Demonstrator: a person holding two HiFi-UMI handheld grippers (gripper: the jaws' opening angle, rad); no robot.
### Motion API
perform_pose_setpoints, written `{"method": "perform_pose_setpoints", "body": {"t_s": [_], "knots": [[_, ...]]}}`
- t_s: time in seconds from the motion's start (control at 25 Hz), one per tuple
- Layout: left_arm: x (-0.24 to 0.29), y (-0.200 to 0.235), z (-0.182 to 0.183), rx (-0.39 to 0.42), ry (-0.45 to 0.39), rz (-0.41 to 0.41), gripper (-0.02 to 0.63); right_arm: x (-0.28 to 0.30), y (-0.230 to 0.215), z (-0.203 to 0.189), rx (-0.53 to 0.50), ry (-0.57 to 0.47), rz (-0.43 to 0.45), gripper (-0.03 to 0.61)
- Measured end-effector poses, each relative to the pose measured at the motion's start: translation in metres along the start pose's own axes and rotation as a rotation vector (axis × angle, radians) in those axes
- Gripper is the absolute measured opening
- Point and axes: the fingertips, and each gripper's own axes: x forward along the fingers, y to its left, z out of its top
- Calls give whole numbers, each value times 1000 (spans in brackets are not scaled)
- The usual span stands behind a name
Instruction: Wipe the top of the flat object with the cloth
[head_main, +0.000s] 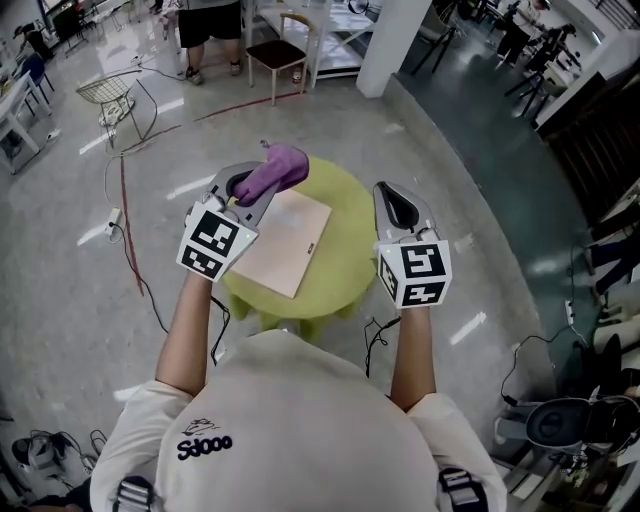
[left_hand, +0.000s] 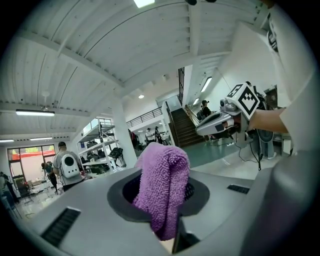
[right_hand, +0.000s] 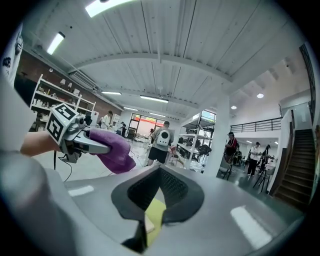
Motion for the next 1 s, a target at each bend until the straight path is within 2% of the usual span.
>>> {"method": "perform_pose_setpoints", "body": {"t_s": [0.24, 1.0], "knots": [[-5, 0, -2, -15, -4, 5, 66, -3, 5, 3, -29, 9, -4, 9], [-2, -4, -6, -18, 11, -16, 66, -1, 8, -4, -18, 25, 6, 9]]}}
